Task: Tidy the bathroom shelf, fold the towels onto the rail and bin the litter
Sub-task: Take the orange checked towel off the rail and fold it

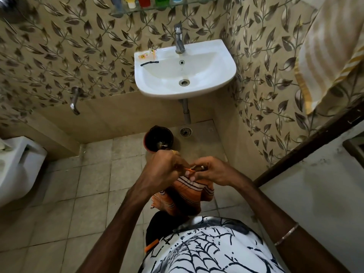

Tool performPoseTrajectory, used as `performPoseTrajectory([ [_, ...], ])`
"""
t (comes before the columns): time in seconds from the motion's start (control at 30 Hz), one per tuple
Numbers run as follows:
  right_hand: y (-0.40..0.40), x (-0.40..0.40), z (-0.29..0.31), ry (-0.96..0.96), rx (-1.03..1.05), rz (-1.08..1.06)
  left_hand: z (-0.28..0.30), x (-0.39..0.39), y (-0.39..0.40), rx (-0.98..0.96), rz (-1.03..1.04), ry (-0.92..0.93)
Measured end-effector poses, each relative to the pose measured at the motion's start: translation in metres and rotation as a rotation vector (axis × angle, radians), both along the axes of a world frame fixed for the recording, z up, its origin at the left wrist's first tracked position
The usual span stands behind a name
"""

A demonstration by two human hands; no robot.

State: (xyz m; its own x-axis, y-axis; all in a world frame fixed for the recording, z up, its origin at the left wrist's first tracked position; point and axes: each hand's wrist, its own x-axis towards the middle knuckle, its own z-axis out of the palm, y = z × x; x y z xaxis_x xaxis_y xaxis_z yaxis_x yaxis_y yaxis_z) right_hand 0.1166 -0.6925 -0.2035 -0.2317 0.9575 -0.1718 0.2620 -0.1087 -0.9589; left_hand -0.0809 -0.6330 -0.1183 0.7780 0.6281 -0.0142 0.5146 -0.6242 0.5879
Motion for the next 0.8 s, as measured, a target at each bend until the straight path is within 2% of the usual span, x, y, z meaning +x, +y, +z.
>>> performPoseTrajectory([
  [0.4, 0.006, 0.015, -0.020, -0.069, -0.129, -0.132, 0.013, -0.021, 0.008, -0.038, 0.073, -0.037],
  [0.53, 0.006, 0.014, -0.018, -0.063, -0.091, -0.230, 0.016, -0.029, 0.012, -0.056, 0.127, -0.037],
  [0.8, 0.005, 0.012, 0.002, -0.184, 0.037, -0.275, 0.017, -0.037, 0.016, -0.088, 0.235, -0.035],
])
